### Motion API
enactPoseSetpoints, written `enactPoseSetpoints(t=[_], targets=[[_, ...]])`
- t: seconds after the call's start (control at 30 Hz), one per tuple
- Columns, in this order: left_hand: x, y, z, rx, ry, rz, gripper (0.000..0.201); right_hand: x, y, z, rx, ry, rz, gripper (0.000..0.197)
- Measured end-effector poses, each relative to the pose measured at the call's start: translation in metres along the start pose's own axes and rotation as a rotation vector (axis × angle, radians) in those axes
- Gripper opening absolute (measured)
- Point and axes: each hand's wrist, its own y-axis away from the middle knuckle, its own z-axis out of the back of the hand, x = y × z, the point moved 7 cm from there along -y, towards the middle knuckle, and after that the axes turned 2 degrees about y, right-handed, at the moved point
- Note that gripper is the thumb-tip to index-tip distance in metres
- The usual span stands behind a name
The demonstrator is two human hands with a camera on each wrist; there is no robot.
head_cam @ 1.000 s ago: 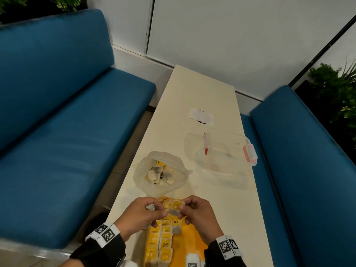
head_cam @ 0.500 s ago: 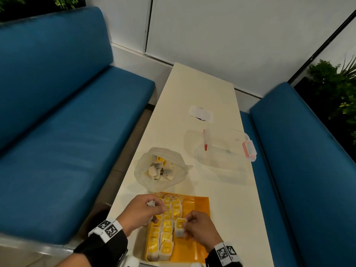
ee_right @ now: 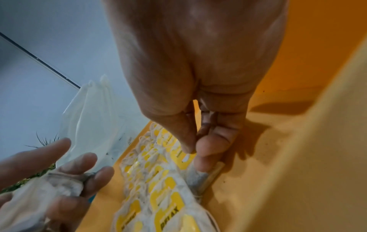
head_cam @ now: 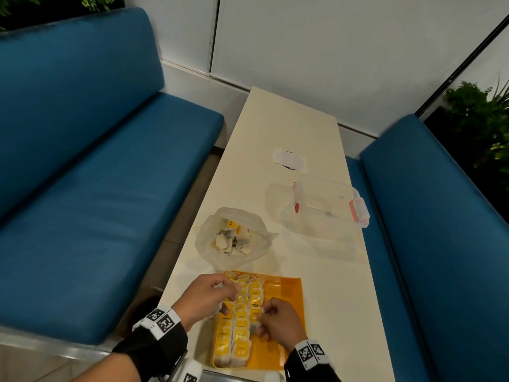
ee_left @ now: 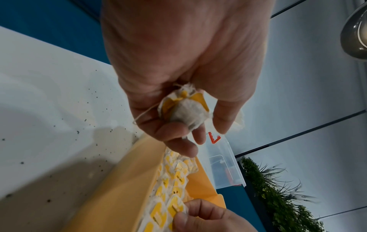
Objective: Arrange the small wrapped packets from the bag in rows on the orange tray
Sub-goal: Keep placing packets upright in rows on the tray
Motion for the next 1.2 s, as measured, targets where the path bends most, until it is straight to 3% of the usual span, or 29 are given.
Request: enactPoseSetpoints(t=[0.23,0.37,0.6,0.73,0.9,0.97,1.03,1.2], targets=[[-0.005,0.002,0.001,-0.013,0.013,0.083,0.062,0.000,-0.009,0.004,-0.066,0.000,0.006,0.011],[-0.003,0.001,0.002,0.017,0.046,0.108,0.070,-0.003,-0.011,0.000,-0.084,0.011,-0.009,0.011],[-0.002,0.003,-0.001,0.080,0.184,0.154,0.072,0.006,0.002,0.012,-0.146,0.014,-0.018,0.015],[-0.002,0.005,-0.008,0.116,0.250,0.181,0.075,0.043,0.020,0.024,-0.262,0.121,0.272,0.012],[-0.002,0.003,-0.019,0.118,0.243,0.191,0.074,0.102,0.060,0.006,-0.139,0.068,0.582,0.012],[-0.003,0.002,-0.022,0.117,0.249,0.185,0.071,0.109,0.064,-0.002,-0.074,0.057,0.567,0.007],[-0.003,0.000,-0.023,0.099,0.272,0.181,0.066,0.106,0.061,-0.008,-0.022,0.045,0.510,0.015],[-0.008,0.003,-0.026,0.130,0.320,0.162,0.057,0.096,0.054,-0.009,-0.011,0.024,0.468,0.016]])
